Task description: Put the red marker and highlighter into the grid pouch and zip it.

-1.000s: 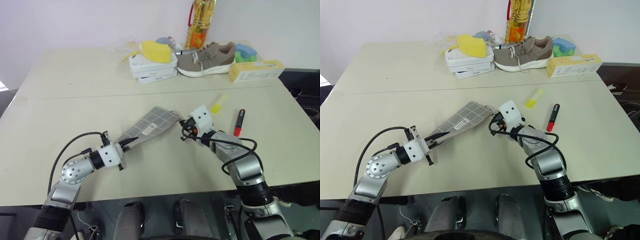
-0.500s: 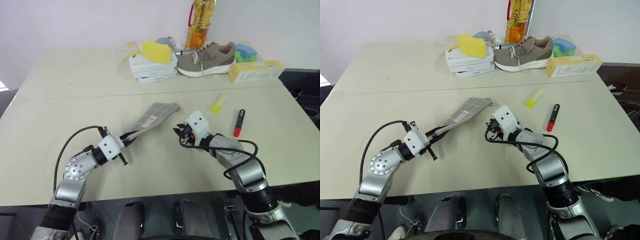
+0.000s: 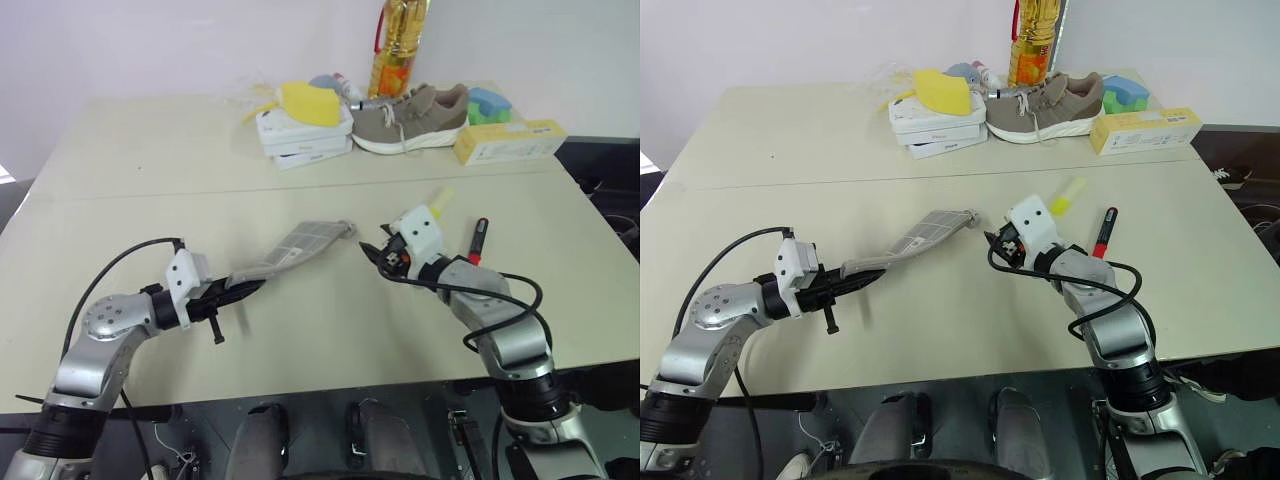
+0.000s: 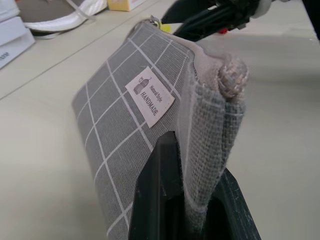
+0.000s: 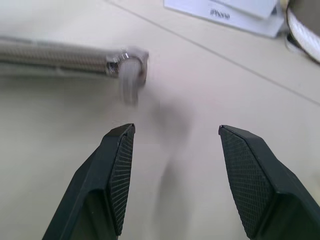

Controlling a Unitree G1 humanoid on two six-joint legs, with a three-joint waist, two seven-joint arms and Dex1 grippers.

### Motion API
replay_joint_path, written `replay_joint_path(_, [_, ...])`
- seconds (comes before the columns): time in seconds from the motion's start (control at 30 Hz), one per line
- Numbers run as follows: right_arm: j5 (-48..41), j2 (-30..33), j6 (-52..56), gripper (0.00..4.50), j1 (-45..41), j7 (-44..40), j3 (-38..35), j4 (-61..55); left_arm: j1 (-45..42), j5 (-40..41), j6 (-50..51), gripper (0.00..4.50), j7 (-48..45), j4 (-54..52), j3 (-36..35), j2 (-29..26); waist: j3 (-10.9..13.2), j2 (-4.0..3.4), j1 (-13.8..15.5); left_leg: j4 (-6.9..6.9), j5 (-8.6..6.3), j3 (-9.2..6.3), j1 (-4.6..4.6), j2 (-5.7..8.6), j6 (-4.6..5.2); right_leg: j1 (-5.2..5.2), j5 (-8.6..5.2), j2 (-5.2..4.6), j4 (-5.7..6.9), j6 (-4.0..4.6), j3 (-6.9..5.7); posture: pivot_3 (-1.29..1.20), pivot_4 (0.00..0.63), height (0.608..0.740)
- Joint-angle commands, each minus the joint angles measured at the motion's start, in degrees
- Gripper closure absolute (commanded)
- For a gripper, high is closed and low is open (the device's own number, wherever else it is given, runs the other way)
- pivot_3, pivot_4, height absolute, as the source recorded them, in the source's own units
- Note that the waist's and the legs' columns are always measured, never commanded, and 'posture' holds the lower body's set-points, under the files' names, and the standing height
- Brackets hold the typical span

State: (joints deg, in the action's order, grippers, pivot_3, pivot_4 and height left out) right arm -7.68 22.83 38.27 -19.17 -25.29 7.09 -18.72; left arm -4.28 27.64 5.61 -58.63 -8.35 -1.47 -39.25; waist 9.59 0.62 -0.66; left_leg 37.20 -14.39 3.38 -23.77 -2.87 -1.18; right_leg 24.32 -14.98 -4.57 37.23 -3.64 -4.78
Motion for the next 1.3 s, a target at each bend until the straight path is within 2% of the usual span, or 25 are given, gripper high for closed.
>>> replay_joint_path(0.03, [0.2, -1.8, -1.8, 1.74, -2.0, 0.4, 1.0, -0.5, 0.4, 1.3, 0.2, 4.50, -1.1, -1.9, -1.8, -0.3, 0.0, 0.00, -0.1, 0.00, 0.00, 0.00, 0.00, 0.00, 0.00, 0.00, 0.00, 0.00, 0.00, 0.00, 0.00, 0.00, 0.150, 0.740])
replay_joint_path(0.23, [0.0, -3.6, -3.0, 1.74, -2.8, 0.4, 1.4, 1.7, 0.8, 1.7, 1.4, 4.50, -1.0, -3.8, -1.8, 0.0, 0.0, 0.01, 0.1, 0.01, 0.00, 0.00, -0.01, 0.02, 0.00, -0.02, 0.00, -0.03, 0.00, 0.00, 0.00, 0.00, 0.150, 0.740])
replay_joint_path(0.33, [-1.4, -4.6, -2.6, 2.52, -2.9, 0.0, 0.5, 2.0, 1.1, 1.6, 1.8, 4.50, -0.8, -4.3, -2.0, 0.0, 0.0, 0.00, 0.0, 0.01, 0.00, -0.01, -0.01, 0.02, 0.00, -0.02, 0.00, -0.02, 0.00, 0.00, 0.01, 0.00, 0.150, 0.740])
replay_joint_path(0.47, [-0.5, -3.7, -1.4, 4.42, -2.2, 0.4, 0.5, 2.2, 0.9, 0.6, 0.9, 4.50, 0.2, -4.4, -2.5, 0.3, 0.0, 0.01, 0.0, 0.01, 0.00, -0.02, 0.00, 0.01, -0.01, -0.01, 0.00, -0.01, 0.01, 0.00, 0.01, 0.00, 0.150, 0.740])
replay_joint_path(0.97, [1.4, 0.9, 0.8, 4.42, -0.3, 3.4, -4.0, 1.0, -1.8, -1.4, -1.0, 4.50, -2.0, 1.8, -3.7, -0.9, 0.0, 0.01, 0.0, 0.02, 0.01, 0.11, -0.01, 0.02, -0.01, -0.02, 0.00, -0.01, 0.01, 0.00, 0.02, 0.00, 0.150, 0.740])
replay_joint_path(1.17, [2.8, 2.1, 1.7, 4.42, -0.4, 4.0, -2.3, 1.0, -0.8, 0.0, 0.9, 4.50, -4.7, 2.7, -4.0, -2.0, 0.0, 0.01, 0.0, 0.01, 0.01, 0.12, 0.00, 0.01, -0.01, -0.01, 0.00, 0.01, 0.02, 0.00, 0.02, 0.00, 0.150, 0.740])
replay_joint_path(1.3, [3.5, 3.5, 1.4, 4.42, 0.4, 2.9, -0.8, -0.2, -1.3, -0.3, -0.1, 4.50, -2.9, 3.4, -5.5, -1.1, 0.0, 0.01, 0.0, 0.02, 0.01, 0.12, 0.00, 0.01, -0.01, -0.01, 0.00, 0.00, 0.01, 0.00, 0.02, 0.00, 0.150, 0.740])
